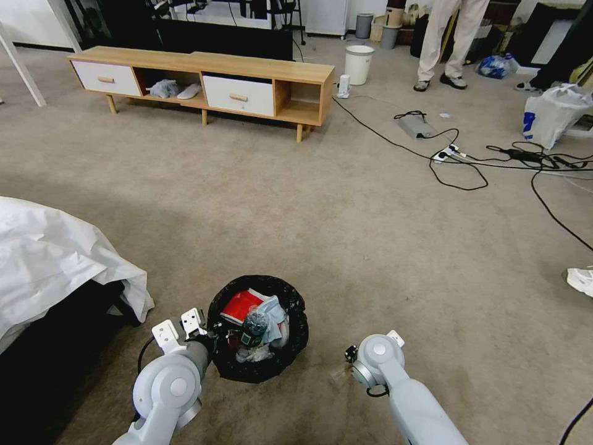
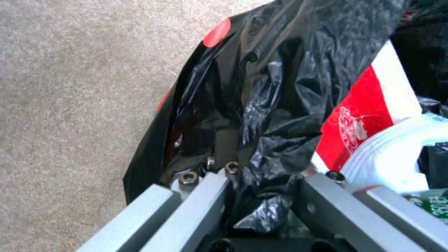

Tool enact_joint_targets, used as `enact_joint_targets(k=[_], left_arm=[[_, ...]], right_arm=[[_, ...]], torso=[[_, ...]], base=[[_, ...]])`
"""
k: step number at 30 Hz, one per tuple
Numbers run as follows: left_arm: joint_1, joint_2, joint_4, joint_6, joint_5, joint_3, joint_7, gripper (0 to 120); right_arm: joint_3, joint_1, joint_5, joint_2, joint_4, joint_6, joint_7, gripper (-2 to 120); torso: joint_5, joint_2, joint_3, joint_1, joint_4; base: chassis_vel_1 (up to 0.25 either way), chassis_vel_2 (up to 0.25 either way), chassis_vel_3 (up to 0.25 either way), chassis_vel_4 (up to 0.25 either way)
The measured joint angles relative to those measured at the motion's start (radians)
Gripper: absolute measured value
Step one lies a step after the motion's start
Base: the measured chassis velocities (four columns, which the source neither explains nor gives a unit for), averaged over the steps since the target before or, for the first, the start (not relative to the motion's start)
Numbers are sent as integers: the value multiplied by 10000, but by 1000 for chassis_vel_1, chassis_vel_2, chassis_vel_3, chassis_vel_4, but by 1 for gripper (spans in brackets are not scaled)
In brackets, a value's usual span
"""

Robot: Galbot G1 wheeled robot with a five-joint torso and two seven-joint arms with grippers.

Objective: Pick up the trash bin and place the garbage on the floor into it.

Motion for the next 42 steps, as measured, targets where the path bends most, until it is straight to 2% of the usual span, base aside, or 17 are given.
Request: enact_joint_targets(k=[11,13,15,18,19,22,25,30,42], left_arm=[[-47,-19,5,10,-1,42,-11,0],[-120,-4,55,15,-45,71,-16,0],[-138,0,69,16,-52,79,-16,0],[-221,19,115,23,-123,109,-21,0],[-283,46,148,32,-153,138,-25,0],[-321,67,173,36,-164,160,-25,0],[-447,155,245,52,-171,228,18,0],[-515,173,272,77,-176,272,42,0],[-762,183,355,91,-225,536,216,0]], right_arm=[[-296,70,432,-921,1220,176,157,16],[-417,115,484,-1538,1707,185,169,16],[-443,121,487,-1711,1818,183,163,16],[-546,121,386,-2498,2255,116,77,16],[-573,91,176,-2912,2474,14,-71,15],[-592,56,-44,-3144,2582,-54,-194,15],[-566,-159,-726,-3887,2981,-325,-731,15],[-469,-387,-1119,-4293,3346,-483,-1068,15],[195,-1445,-3489,-5335,4141,-700,-3118,15]], torso=[[-3,0,-2,0,0],[-2,0,-2,0,0],[-1,0,-2,0,0],[-1,0,-2,0,-2],[-3,0,-2,0,-2],[-3,0,-2,0,-2],[-2,0,-2,0,-3],[-2,0,-2,0,-1],[-3,-1,-1,0,-3]], base=[[0,0,0,0],[0,0,0,0],[0,0,0,0],[0,0,0,0],[0,0,0,0],[0,0,0,0],[0,0,0,0],[0,0,0,0],[0,0,0,0]])
